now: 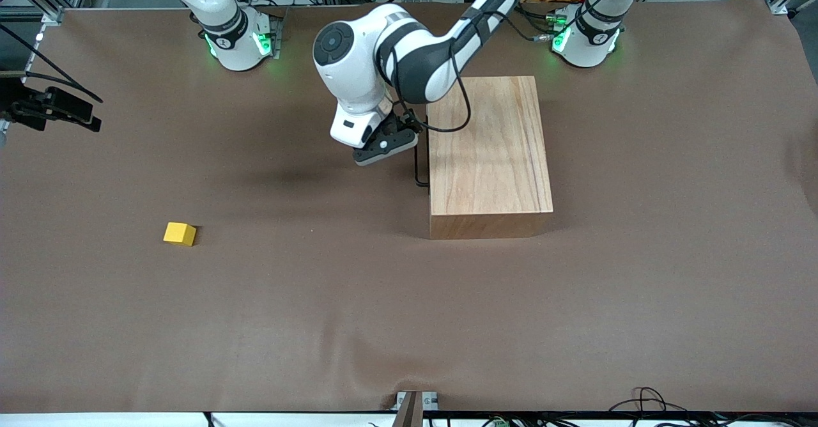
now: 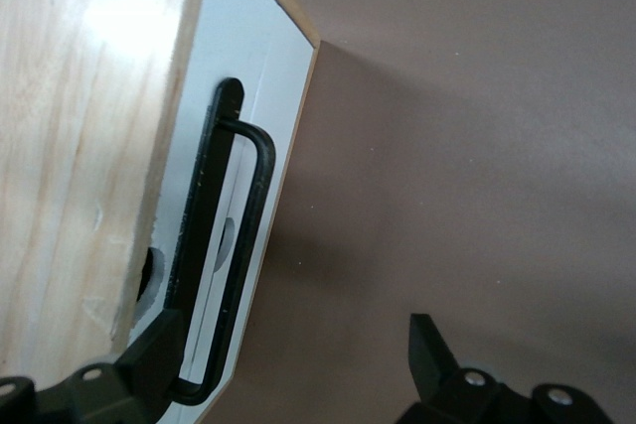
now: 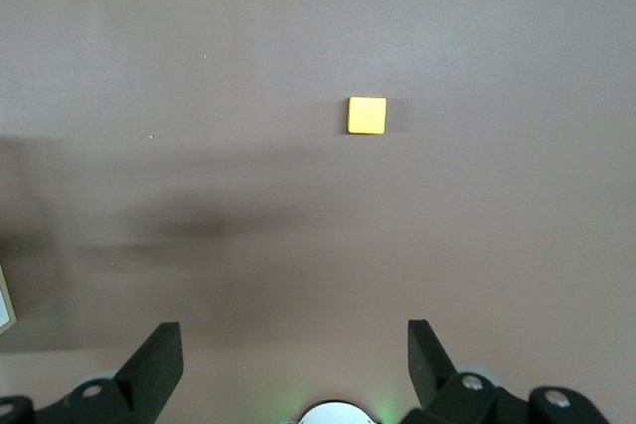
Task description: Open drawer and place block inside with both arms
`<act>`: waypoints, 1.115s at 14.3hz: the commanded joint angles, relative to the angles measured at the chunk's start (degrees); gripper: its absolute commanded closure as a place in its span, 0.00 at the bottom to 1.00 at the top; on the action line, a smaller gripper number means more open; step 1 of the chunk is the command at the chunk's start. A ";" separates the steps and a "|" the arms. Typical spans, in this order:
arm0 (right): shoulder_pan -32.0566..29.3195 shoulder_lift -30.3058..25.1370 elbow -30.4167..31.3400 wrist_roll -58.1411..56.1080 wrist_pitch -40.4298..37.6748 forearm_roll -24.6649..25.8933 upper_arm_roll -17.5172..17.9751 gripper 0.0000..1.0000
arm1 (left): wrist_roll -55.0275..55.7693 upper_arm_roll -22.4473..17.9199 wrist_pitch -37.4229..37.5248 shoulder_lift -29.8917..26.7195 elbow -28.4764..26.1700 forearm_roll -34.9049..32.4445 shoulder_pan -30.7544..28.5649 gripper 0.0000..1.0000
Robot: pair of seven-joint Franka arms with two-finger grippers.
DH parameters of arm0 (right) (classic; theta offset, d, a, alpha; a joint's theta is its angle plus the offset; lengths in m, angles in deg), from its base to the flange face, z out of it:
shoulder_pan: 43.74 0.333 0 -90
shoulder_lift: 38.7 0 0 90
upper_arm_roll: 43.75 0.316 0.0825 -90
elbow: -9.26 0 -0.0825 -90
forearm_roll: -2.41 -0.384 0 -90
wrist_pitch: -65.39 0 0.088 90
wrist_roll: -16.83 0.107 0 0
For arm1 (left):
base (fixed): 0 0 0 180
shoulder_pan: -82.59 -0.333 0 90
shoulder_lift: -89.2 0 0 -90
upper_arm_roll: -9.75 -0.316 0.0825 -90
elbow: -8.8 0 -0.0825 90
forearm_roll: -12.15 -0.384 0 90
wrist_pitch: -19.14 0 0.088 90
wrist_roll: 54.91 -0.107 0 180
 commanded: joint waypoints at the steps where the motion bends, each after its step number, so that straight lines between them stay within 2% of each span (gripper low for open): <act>1: -0.89 -0.70 0.53 -0.34 -0.26 -0.92 0.37 0.00 | -7.26 -1.02 0.79 1.37 1.49 -3.51 1.93 0.00; 7: -0.89 -0.79 0.53 -0.34 -0.35 -0.92 0.37 0.00 | -20.02 -0.93 0.61 3.92 1.40 -3.88 2.03 0.00; 16: -0.89 -0.70 0.53 -0.34 -0.79 -0.92 0.37 0.00 | -24.43 -0.93 3.42 6.12 0.87 -5.72 2.12 0.00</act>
